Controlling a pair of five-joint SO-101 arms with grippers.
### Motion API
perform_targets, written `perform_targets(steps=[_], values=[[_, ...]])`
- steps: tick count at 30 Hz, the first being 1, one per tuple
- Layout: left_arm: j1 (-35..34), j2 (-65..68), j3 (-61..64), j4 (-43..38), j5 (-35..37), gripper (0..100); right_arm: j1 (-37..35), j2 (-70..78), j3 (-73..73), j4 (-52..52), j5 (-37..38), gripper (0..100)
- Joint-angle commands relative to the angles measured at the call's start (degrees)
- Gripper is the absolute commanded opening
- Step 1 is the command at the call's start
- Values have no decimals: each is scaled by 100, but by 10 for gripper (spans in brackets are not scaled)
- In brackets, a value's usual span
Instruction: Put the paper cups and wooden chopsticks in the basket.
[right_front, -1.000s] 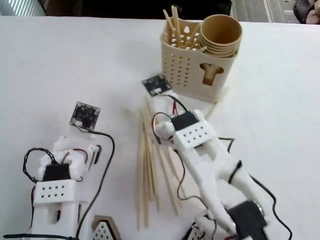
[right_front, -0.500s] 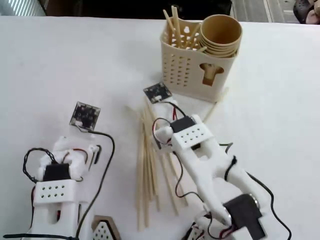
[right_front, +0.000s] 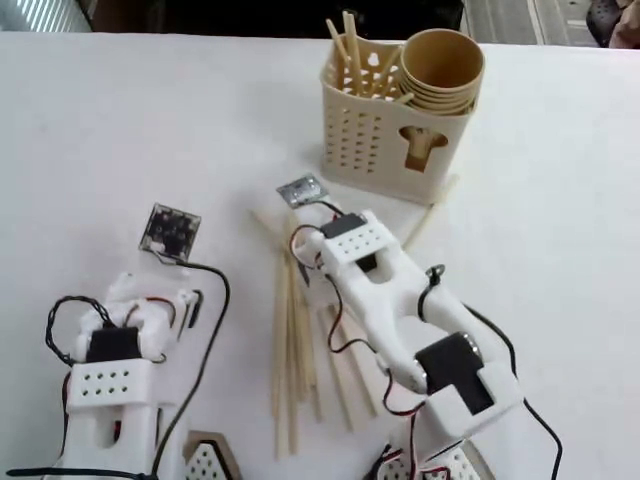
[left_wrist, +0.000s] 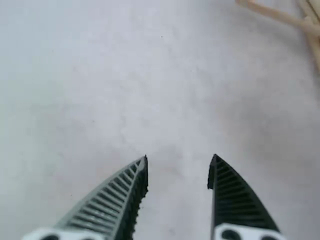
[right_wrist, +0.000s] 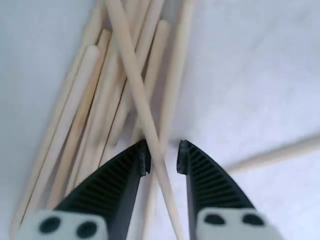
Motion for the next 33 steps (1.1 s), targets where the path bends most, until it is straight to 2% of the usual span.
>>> perform_targets(steps=[1,5,10,22,27,33], values=[[-48,-136,9,-123,-44,199,31,119,-378,66,70,101],[-48,-136,9,-123,-44,199,75,365,-580,48,97,12],[-48,-136,9,-123,-44,199,75,75,-624,145,97,18],[-48,-136,9,-123,-44,200,268,-2448,-615,752,88,17],[-48,-136,9,-123,-44,200,409,-3424,-651,699,62,17],[-48,-136,9,-123,-44,200,664,-4593,-677,-4,53,17]])
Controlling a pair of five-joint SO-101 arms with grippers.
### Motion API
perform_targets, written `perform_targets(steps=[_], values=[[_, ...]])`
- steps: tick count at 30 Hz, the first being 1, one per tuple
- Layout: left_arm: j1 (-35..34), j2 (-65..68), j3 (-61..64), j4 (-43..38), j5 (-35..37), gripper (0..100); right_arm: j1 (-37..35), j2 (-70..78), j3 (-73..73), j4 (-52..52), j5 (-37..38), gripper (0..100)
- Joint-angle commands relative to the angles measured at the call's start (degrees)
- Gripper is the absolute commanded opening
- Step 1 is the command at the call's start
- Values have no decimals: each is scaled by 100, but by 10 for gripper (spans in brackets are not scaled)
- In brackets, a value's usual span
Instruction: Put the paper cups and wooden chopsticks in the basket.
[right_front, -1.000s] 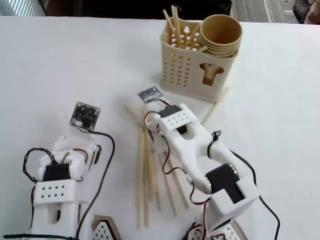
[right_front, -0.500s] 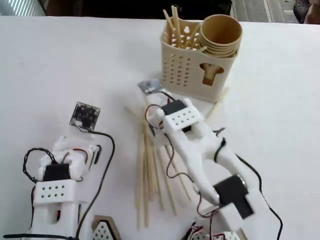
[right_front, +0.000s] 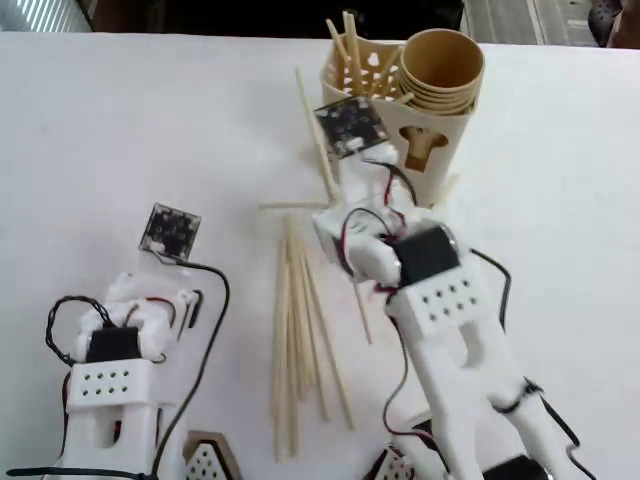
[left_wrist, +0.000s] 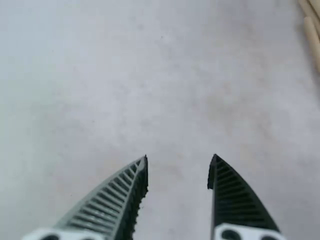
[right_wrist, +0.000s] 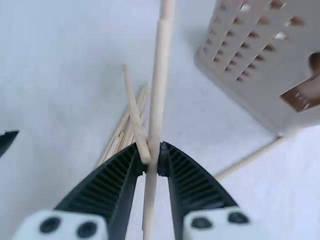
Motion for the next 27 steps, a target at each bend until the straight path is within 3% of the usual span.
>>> perform_targets(steps=[1,10,16,27], values=[[-48,-136,9,-123,-44,200,268,-760,-281,-541,18,17],[-48,-136,9,-123,-44,200,558,-1481,-281,-2053,-422,17],[-48,-136,9,-123,-44,200,910,-1455,-255,-3767,-686,17],[-48,-136,9,-123,-44,200,1297,-215,-273,-6360,-659,17]])
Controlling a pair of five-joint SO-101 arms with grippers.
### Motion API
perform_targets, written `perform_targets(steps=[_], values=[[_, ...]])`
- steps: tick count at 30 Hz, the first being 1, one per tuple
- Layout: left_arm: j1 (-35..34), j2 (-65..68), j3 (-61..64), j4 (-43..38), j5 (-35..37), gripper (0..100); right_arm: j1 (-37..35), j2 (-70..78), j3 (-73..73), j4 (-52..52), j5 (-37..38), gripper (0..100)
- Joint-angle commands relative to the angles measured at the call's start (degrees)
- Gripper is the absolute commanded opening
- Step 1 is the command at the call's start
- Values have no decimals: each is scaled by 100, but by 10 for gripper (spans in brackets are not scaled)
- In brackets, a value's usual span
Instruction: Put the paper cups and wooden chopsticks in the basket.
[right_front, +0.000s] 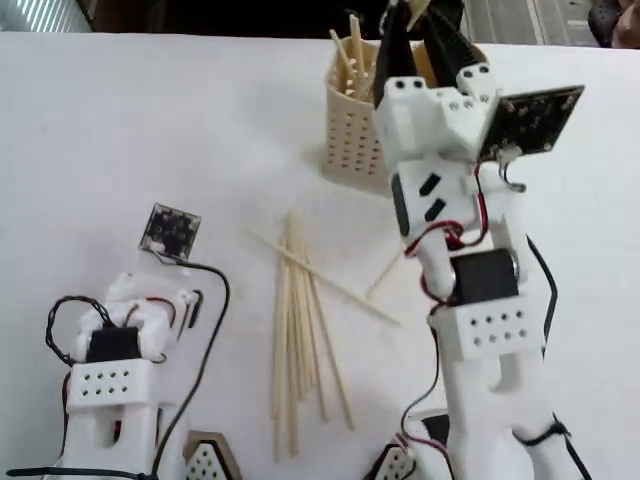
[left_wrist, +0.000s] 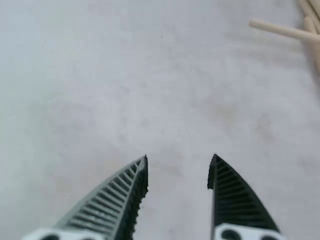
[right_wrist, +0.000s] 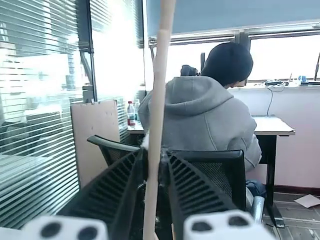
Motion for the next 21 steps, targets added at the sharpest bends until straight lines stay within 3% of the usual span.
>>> perform_targets(steps=[1,7,16,21], values=[[-48,-136,9,-123,-44,200,171,444,-273,-699,-18,17],[-48,-136,9,-123,-44,200,303,1332,-273,-1358,0,17],[-48,-136,9,-123,-44,200,277,2264,-273,-1200,123,25],[-48,-136,9,-123,-44,200,171,2290,-273,-673,466,165]])
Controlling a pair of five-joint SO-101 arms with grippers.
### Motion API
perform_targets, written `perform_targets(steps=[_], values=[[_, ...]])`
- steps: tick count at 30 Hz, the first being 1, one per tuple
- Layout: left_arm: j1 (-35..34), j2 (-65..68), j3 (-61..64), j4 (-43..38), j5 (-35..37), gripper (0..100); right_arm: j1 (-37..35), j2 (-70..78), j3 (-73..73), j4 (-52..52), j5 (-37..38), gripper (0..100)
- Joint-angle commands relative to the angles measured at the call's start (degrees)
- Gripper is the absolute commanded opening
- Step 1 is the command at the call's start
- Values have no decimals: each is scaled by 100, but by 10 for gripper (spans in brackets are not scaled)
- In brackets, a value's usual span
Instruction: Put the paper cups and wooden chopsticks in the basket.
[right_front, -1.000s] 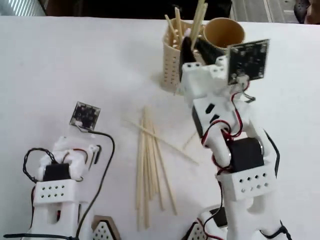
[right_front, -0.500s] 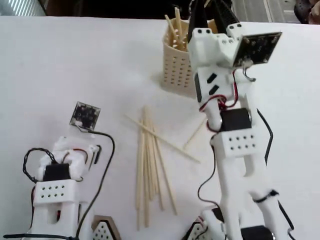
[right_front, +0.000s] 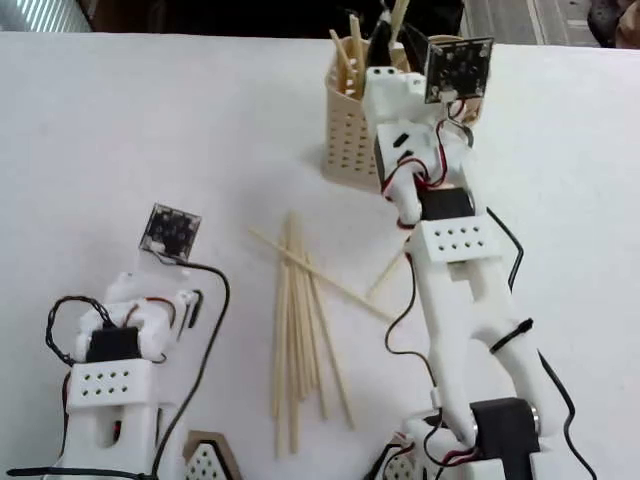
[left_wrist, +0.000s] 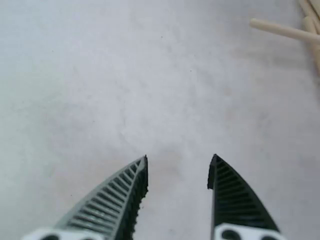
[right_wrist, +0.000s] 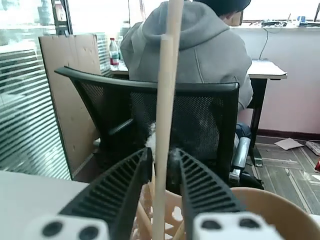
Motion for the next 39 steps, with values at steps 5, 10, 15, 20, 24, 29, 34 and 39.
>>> perform_targets(steps=[5,10,15,20,24,29,34,39], values=[[-48,-136,9,-123,-44,200,31,-444,-246,769,123,140],[-48,-136,9,-123,-44,200,-22,-1270,-246,2484,114,69],[-48,-136,9,-123,-44,200,-233,-2202,-246,4207,114,18],[-48,-136,0,-123,-35,201,-233,-2835,-123,5578,132,20],[-57,-136,-35,-123,-9,203,-215,-3292,738,5824,123,20],[-57,-136,-369,53,-26,203,-198,-4022,2338,5525,149,21],[119,-101,-1530,1231,-35,209,514,-4848,3692,4673,123,24],[901,-22,-2760,2655,-9,286,884,-5534,4765,3916,114,25]])
